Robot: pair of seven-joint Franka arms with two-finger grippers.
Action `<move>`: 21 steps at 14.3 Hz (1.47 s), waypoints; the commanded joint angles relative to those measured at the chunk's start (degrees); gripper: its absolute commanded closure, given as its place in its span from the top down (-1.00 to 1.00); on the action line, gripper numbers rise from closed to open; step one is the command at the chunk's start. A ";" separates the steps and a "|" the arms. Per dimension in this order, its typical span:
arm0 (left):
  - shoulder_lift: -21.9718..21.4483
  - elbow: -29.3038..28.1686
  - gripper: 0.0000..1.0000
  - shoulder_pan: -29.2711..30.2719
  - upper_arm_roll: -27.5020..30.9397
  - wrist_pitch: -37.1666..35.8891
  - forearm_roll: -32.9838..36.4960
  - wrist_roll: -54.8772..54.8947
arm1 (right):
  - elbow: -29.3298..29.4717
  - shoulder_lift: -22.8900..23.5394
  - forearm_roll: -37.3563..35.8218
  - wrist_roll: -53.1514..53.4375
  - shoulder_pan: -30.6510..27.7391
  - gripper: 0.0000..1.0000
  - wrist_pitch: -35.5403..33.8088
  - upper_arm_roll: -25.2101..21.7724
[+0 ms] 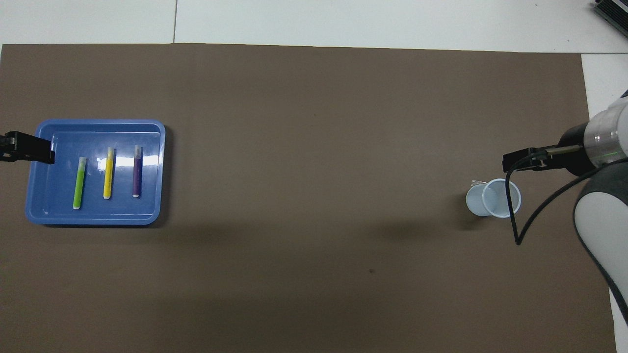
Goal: Right arm passes pens to left for tray arrangement
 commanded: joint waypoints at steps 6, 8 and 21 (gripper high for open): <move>-0.08 -1.11 1.00 1.72 -4.16 3.78 0.28 -0.69 | 4.30 3.00 -0.25 -0.48 -0.91 1.00 -2.50 -0.21; 0.01 -2.51 1.00 1.81 -4.60 5.79 0.28 -0.69 | 4.21 2.82 -0.25 -0.48 -0.91 1.00 -2.85 -0.21; 2.21 3.28 1.00 4.89 -7.06 0.97 -1.83 -1.22 | 3.68 1.86 -0.25 -0.48 -0.82 1.00 -2.94 -0.12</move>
